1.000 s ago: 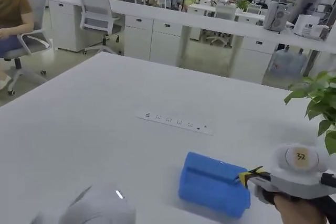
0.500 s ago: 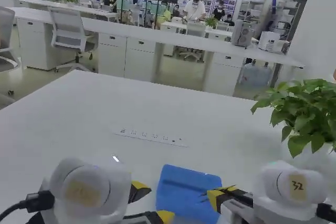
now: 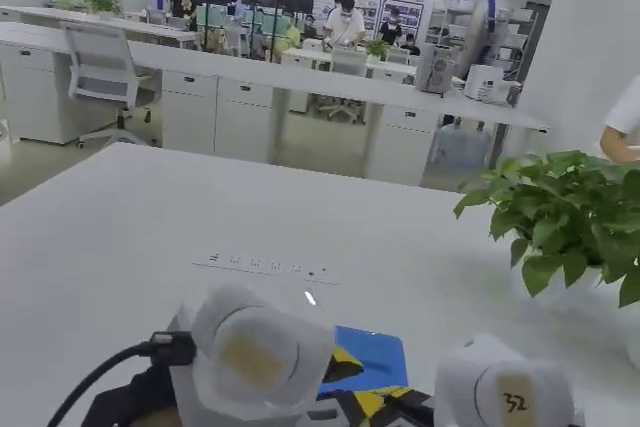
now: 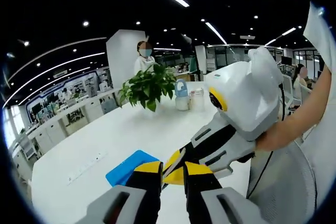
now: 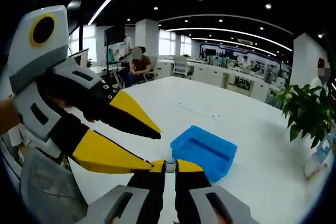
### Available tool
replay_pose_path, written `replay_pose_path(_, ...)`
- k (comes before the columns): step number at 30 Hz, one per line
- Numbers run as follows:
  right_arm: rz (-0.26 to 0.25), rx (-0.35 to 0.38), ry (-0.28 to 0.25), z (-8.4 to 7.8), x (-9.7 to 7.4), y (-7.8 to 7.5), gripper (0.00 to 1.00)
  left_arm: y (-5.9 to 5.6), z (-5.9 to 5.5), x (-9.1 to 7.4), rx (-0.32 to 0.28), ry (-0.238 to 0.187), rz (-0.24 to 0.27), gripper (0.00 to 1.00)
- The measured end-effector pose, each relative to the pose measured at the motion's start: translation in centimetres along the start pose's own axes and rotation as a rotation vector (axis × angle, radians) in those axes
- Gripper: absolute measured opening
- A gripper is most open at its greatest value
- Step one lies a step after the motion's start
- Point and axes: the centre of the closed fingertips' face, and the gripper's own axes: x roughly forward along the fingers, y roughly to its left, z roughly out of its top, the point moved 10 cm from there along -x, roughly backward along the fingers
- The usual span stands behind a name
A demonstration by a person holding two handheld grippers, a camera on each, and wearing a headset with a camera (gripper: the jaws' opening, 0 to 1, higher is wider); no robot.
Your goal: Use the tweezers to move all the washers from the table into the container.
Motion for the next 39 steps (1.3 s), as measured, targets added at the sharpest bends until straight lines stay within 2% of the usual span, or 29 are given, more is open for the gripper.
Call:
replay_pose_path(6, -0.003, 0.005, 0.018, -0.4, 0.0, -0.1, 0.03, -0.6, 0.2, 1.0, 0.047, 0.002, -0.021, 0.09)
replay_pose_path(9, -0.008, 0.004, 0.02, -0.5, 0.0, -0.1, 0.03, -0.7, 0.2, 1.5, 0.095, 0.013, -0.02, 0.05)
replay_pose_path(12, -0.018, -0.007, 0.03, -0.8, 0.1, -0.2, 0.03, -0.8, 0.1, 1.8, 0.143, 0.019, -0.056, 0.0)
replay_pose_path(16, -0.032, -0.011, 0.045, -1.7, 0.0, -0.4, 0.03, -0.7, -0.2, 2.1, 0.131, 0.029, -0.049, 0.0)
replay_pose_path(18, -0.062, -0.051, 0.046, -2.2, -0.1, -0.6, 0.03, -0.4, -0.5, 2.2, 0.147, 0.022, -0.046, 0.0)
replay_pose_path(19, -0.07, -0.07, 0.05, -2.4, -0.1, -0.6, 0.04, -0.4, -0.7, 2.2, 0.129, 0.026, -0.064, 0.0)
replay_pose_path(20, -0.061, -0.07, 0.064, -2.8, 0.0, -0.5, 0.04, -0.5, -1.1, 2.4, 0.096, 0.035, -0.107, 0.0)
replay_pose_path(22, -0.057, -0.073, 0.084, -3.4, 0.2, -0.4, 0.04, -0.2, -1.6, 2.7, 0.108, 0.044, -0.13, 0.0)
replay_pose_path(23, -0.06, -0.09, 0.099, -4.0, 0.3, -0.4, 0.04, -0.3, -2.2, 3.0, 0.119, 0.054, -0.162, 0.0)
replay_pose_path(26, -0.063, -0.114, 0.124, -5.1, 0.6, -0.5, 0.05, -0.3, -3.2, 3.4, 0.13, 0.065, -0.208, 0.0)
replay_pose_path(29, -0.059, -0.127, 0.16, -6.1, 1.0, -0.6, 0.06, -0.3, -4.3, 4.0, 0.141, 0.09, -0.236, 0.0)
replay_pose_path(30, -0.065, -0.161, 0.181, -6.6, 1.2, -0.7, 0.06, -0.3, -4.7, 4.2, 0.152, 0.103, -0.245, 0.0)
replay_pose_path(31, -0.067, -0.183, 0.198, -7.0, 1.4, -0.8, 0.07, -0.2, -5.3, 4.3, 0.193, 0.143, -0.264, 0.0)
replay_pose_path(32, -0.064, -0.183, 0.206, -7.5, 1.7, -0.7, 0.08, -0.2, -5.7, 4.4, 0.209, 0.157, -0.268, 0.0)
replay_pose_path(34, -0.029, -0.172, 0.226, -8.2, 2.1, -0.7, 0.08, -0.3, -6.5, 4.8, 0.191, 0.162, -0.276, 0.0)
replay_pose_path(39, 0.003, -0.136, 0.249, -9.3, 3.0, -1.2, 0.09, 0.6, -9.1, 5.5, 0.154, 0.213, -0.31, 0.0)
